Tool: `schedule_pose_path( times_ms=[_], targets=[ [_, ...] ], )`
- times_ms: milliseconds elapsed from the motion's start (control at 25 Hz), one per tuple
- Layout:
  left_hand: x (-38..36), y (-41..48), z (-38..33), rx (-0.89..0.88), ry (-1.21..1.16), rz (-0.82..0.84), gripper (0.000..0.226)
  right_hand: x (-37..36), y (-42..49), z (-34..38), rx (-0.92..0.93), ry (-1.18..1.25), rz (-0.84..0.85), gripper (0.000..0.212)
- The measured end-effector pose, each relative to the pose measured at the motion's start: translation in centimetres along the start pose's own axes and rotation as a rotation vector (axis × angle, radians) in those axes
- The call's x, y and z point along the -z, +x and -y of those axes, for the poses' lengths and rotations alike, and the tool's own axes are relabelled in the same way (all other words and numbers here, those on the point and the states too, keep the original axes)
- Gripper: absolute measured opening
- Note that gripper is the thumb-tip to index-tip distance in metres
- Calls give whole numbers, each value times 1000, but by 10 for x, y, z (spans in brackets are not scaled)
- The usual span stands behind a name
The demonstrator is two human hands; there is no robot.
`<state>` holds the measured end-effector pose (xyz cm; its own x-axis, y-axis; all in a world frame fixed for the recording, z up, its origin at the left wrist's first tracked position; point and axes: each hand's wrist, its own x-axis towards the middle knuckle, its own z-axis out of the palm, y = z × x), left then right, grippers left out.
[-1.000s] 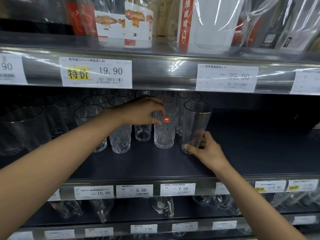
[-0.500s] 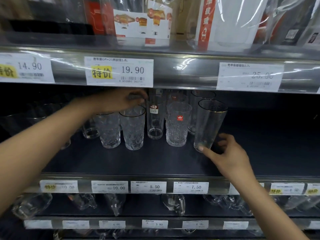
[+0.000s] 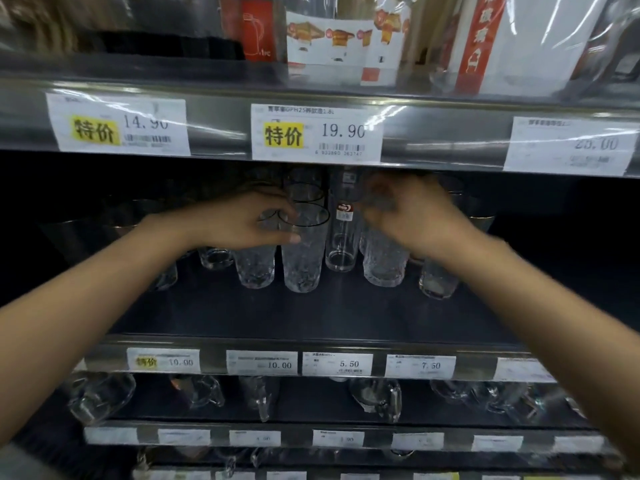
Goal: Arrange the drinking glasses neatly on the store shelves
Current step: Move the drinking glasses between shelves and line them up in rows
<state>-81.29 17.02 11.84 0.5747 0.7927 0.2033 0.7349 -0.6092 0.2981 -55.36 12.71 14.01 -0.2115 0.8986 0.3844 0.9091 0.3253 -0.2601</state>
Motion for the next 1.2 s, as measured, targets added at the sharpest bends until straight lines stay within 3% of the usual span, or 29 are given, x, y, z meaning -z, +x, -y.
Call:
schedule_pose_path(
  times_ms=[80, 160, 360, 560, 800, 920, 1000, 1200],
  targets=[
    [-8, -3, 7, -46, 20, -43, 59, 1, 33, -3, -26, -78, 211, 58],
    [-11, -6, 11, -38, 23, -43, 52, -2, 54, -7, -23, 56, 335, 70],
    [0, -10, 23, -3, -65, -50, 47, -13, 69, 5, 66, 93, 333, 36],
    [19, -5, 45, 179, -20, -97, 34, -22, 73, 37, 140, 137, 304, 25],
    [27, 17, 57, 137, 163, 87, 30, -44, 98, 60, 179, -134, 474, 44],
    [25, 27, 66, 118, 163, 106, 20, -56, 107, 63, 210, -212, 473, 38],
    [24, 31, 70, 89, 127, 92, 19, -64, 112, 61, 234, -298, 452, 20],
    [25, 40, 76, 34, 124, 132, 13, -72, 116, 56, 272, -326, 456, 37]
  ],
)
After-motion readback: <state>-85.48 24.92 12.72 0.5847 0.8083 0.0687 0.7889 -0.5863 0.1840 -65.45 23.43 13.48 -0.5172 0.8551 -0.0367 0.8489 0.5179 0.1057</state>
